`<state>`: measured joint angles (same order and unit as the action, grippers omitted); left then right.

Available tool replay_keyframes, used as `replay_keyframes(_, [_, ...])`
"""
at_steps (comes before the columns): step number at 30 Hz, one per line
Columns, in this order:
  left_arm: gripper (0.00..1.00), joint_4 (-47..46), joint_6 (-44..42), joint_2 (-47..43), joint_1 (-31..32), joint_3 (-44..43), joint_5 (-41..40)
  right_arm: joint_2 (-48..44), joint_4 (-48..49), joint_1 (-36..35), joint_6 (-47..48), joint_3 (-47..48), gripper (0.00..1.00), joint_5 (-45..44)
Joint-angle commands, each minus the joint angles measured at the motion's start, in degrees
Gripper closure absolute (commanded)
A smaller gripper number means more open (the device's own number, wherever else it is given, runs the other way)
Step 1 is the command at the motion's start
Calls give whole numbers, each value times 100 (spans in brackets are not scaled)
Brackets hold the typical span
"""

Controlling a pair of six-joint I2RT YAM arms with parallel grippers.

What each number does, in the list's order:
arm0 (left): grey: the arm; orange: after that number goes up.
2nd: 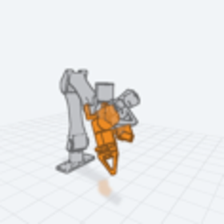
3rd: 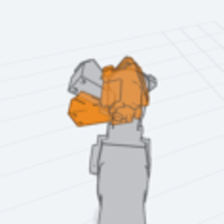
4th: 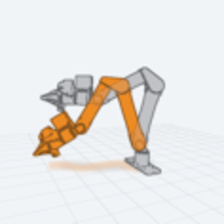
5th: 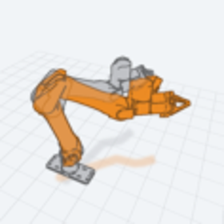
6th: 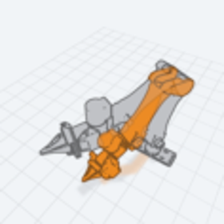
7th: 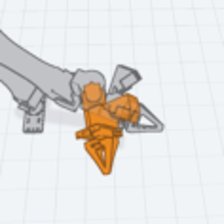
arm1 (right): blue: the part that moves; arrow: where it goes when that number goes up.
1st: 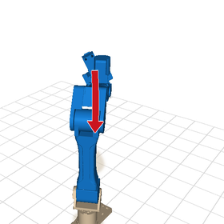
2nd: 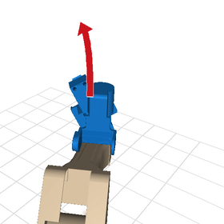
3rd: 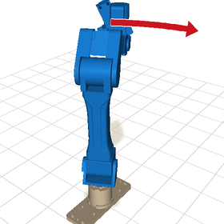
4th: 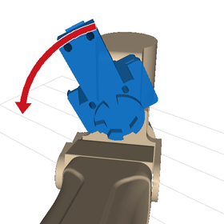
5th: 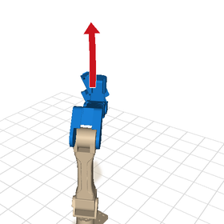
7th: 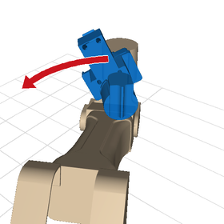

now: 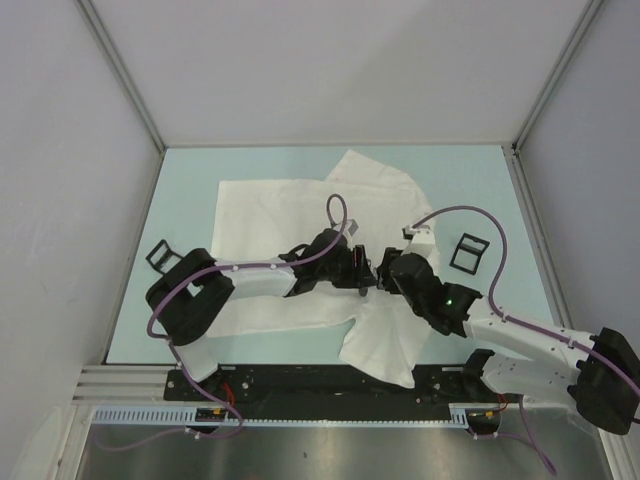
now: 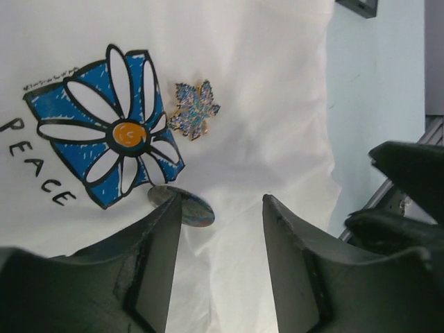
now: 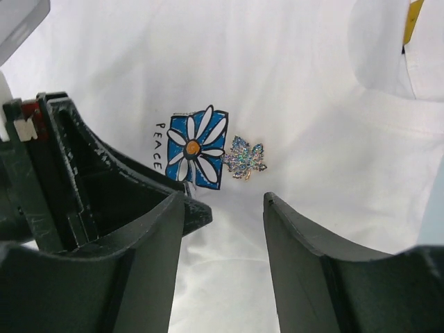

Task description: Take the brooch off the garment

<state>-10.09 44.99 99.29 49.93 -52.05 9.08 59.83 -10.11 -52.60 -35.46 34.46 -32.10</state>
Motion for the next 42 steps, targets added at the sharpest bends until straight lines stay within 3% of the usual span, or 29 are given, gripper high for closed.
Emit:
replay_keyframes(1, [46, 288, -17, 47, 25, -174, -266, -165, 334, 241, -180, -159, 46, 371])
replay_keyframes(8, [34, 630, -140, -15, 104, -253, -618, -42, 448, 311, -145, -185, 46, 599])
replay_keyframes(16, [32, 754, -219, 161, 175, -481, -741, -95, 457, 382, -110, -255, 46, 678])
replay_keyframes(27, [50, 420, -280, 47, 175, -261, -565, 248, 633, 628, -286, -282, 46, 1162])
replay_keyframes(37, [46, 595, -360, 144, 184, -376, -583, 274, 607, 698, -224, -273, 46, 1258])
replay_keyframes(42, [51, 675, -412, 144, 184, -420, -574, 266, 607, 716, -242, -273, 46, 1294])
